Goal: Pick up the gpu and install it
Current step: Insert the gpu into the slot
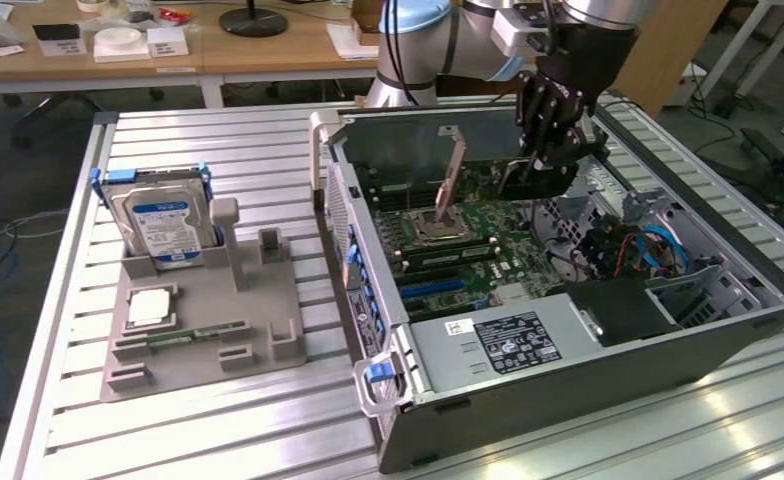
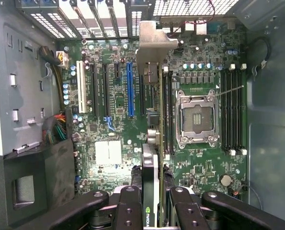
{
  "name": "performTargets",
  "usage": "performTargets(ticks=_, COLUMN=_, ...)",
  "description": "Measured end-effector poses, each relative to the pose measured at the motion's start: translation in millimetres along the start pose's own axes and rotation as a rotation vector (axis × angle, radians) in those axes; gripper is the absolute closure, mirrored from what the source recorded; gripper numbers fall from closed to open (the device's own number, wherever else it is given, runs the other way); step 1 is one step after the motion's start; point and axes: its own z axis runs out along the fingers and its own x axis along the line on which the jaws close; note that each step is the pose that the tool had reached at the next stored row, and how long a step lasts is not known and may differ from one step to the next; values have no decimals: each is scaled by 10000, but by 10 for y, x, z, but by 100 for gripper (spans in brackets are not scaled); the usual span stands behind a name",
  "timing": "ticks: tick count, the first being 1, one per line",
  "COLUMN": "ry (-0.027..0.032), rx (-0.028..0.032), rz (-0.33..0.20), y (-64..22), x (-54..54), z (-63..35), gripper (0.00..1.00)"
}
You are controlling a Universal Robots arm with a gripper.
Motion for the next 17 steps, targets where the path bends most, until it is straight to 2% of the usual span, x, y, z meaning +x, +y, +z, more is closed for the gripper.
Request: performTargets(ticks=17, ry=0, rx=6, rz=0, y=48, x=3, z=8, gripper=73)
